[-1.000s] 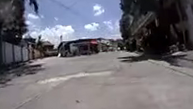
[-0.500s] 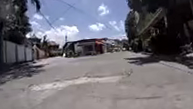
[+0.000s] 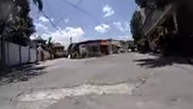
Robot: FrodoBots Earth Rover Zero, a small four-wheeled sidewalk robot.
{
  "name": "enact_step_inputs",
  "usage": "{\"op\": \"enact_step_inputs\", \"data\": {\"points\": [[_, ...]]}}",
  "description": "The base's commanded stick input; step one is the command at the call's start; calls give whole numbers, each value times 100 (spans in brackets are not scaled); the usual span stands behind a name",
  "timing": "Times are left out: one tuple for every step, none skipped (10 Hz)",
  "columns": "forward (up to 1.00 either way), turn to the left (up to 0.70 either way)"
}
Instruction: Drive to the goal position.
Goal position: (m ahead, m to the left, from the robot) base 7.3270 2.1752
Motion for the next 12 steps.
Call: {"op": "enact_step_inputs", "data": {"points": [[100, 11], [100, 11], [100, 11], [100, 11], [100, 11], [100, 11], [100, 11], [100, 11], [100, 11], [100, 11], [100, 11], [100, 3]]}}
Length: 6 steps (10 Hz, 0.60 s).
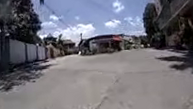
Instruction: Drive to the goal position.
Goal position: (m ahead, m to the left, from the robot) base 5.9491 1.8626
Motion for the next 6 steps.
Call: {"op": "enact_step_inputs", "data": {"points": [[100, -20], [100, -29], [100, -7], [100, 11], [100, 11], [100, 11]]}}
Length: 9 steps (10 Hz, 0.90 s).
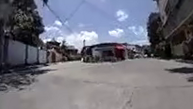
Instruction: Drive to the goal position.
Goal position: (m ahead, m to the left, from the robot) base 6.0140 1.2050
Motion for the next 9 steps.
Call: {"op": "enact_step_inputs", "data": {"points": [[100, 11], [100, 11], [100, 11], [100, 11], [100, 11], [100, 11], [100, 11], [100, 11], [100, 11]]}}
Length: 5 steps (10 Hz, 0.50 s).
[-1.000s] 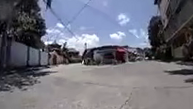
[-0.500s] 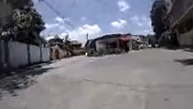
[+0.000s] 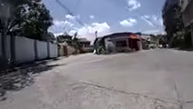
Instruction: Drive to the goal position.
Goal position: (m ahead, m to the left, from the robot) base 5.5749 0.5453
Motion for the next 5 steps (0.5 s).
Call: {"op": "enact_step_inputs", "data": {"points": [[100, 7], [100, -9], [100, -26], [100, -29], [100, -29]]}}
